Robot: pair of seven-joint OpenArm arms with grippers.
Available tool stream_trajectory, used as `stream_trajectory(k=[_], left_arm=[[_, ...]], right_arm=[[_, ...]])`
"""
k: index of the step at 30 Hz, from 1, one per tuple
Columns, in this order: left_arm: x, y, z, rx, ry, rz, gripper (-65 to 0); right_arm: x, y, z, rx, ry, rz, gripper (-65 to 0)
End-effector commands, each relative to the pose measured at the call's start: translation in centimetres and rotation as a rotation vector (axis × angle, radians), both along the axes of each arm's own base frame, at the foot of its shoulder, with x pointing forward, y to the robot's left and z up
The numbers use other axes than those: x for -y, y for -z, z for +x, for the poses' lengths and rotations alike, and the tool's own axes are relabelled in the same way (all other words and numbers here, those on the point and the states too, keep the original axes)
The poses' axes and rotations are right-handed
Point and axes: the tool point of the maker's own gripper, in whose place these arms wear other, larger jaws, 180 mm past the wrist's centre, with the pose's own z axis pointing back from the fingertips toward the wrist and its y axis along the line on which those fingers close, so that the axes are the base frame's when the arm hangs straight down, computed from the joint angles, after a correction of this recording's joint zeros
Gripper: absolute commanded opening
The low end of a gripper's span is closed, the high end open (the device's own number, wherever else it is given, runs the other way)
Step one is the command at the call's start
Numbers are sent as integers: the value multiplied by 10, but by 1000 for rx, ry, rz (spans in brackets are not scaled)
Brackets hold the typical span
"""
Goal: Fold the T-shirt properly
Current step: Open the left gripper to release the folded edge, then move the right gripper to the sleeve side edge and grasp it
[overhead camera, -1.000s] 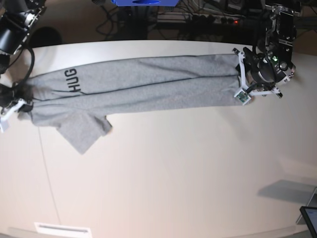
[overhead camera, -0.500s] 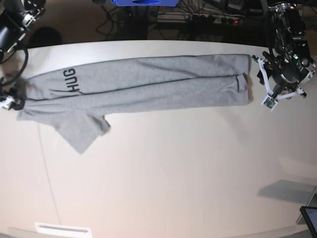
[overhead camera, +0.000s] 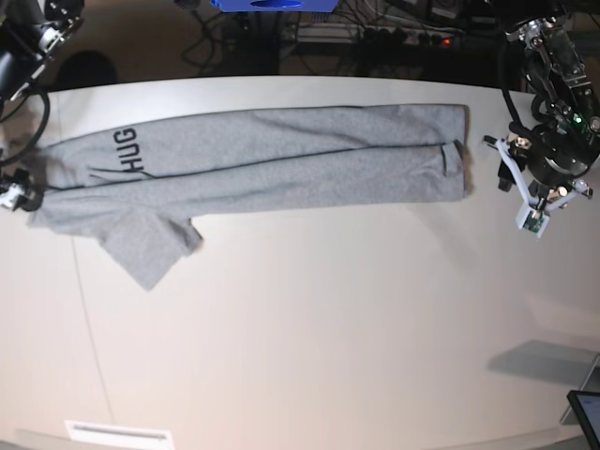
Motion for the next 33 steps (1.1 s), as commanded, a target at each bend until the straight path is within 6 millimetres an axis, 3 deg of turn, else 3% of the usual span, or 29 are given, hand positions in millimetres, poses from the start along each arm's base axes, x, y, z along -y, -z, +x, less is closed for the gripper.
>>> stream_trajectory(k=[1, 9, 12, 14, 19, 22, 24, 28, 33], left_arm=[[1, -7, 6, 34, 9, -4, -385], [-6, -4, 12, 59, -55, 65, -385], [-11, -1, 13, 65, -67, 87, -385], [-9, 2, 12, 60, -70, 77, -385], [-3, 7, 11, 56, -78, 61, -385], [-1, 8, 11, 56, -79, 53, -385], [-2, 8, 10, 53, -81, 54, -385], [-5, 8, 9, 54, -90, 55, -385], [-5, 11, 5, 42, -89, 57, -385]], right_arm=[[22, -27, 12, 67, 13, -57, -399], [59, -52, 15, 96, 105, -118, -399], [61, -58, 20, 119, 125, -117, -399], [57, -69, 34, 154, 113, -113, -399], [2, -103, 87, 216, -105, -196, -398], [-39, -110, 115, 239, -228, -203, -395], [-62, -103, 130, 227, -273, -160, -393], [-90, -73, 143, 164, -290, -41, -393], [-125, -63, 159, 138, -421, 8, -390]])
